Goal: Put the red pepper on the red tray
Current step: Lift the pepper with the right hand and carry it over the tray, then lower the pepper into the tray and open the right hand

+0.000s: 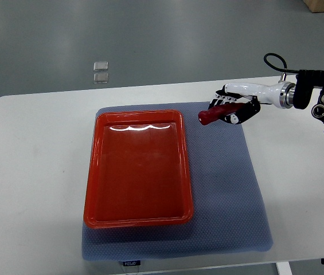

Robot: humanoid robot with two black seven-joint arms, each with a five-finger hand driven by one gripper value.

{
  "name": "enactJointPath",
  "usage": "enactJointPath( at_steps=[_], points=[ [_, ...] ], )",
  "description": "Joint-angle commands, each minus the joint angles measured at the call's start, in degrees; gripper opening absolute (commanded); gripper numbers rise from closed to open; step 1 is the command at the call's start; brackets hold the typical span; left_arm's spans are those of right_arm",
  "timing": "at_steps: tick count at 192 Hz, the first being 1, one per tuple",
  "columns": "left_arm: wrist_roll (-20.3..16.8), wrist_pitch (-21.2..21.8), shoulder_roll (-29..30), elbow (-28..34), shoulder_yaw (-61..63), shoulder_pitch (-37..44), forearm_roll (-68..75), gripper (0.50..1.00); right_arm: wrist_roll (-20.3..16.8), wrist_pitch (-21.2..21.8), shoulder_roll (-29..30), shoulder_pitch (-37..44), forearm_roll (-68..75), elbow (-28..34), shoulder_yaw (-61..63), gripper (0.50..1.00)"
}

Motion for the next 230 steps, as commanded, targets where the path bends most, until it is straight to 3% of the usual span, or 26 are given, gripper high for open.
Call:
enactJointPath(
  at_steps=[1, 72, 82, 83, 91, 141, 181, 184, 199, 208, 209, 230],
  points=[
    [0.00, 0.00, 0.00, -0.09, 0.00, 0.00, 0.00, 1.000, -0.18, 0.13, 1.71, 1.60, 0.26, -0.18, -0.39, 0.500],
    [0.00, 0.00, 0.00, -0.62, 0.09, 0.00, 0.00, 1.000, -0.71, -1.10, 23.67, 7.05, 0.26, -13.36, -6.27, 0.500],
    [0.00, 0.00, 0.00, -0.62, 0.09, 0.00, 0.00, 1.000, -0.71, -1.10, 23.68, 7.05, 0.26, -13.37, -6.27, 0.500],
    [0.00, 0.00, 0.00, -0.71, 0.17, 0.00, 0.00, 1.000, -0.71, -1.10, 26.38, 6.96, 0.26, -14.93, -6.36, 0.500],
    [0.08, 0.00, 0.00, -0.71, 0.18, 0.00, 0.09, 1.000, -0.71, -1.37, 28.33, 6.78, 0.09, -16.09, -6.45, 0.500],
    [0.00, 0.00, 0.00, -0.71, 0.09, -0.09, 0.09, 1.000, -0.36, -3.47, 33.87, 2.84, -0.70, -17.85, -6.98, 0.500],
    [0.08, 0.00, 0.00, -0.71, 0.00, 0.00, 0.09, 1.000, -0.09, -4.88, 34.05, 0.46, -1.67, -18.20, -6.98, 0.500],
    [0.00, 0.00, 0.00, -0.71, 0.00, 0.00, 0.09, 1.000, -0.09, -5.14, 34.05, 0.28, -1.67, -18.20, -6.98, 0.543],
    [0.00, 0.00, 0.00, -0.71, 0.00, 0.00, 0.00, 1.000, 0.00, -5.85, 34.05, -0.33, -1.67, -18.20, -6.98, 0.652],
    [0.00, 0.00, 0.00, -0.71, 0.00, 0.00, 0.00, 1.000, 0.00, -5.85, 34.05, -0.34, -1.67, -18.20, -6.98, 0.652],
    [0.08, 0.00, 0.00, -0.54, 0.00, 0.00, 0.00, 1.000, 0.08, -5.94, 34.05, -0.60, -1.67, -18.20, -6.98, 0.716],
    [0.00, 0.00, 0.00, -0.10, 0.00, 0.00, 0.00, 1.000, 0.09, -5.94, 34.05, -1.04, -1.67, -18.20, -6.80, 0.844]
  ],
)
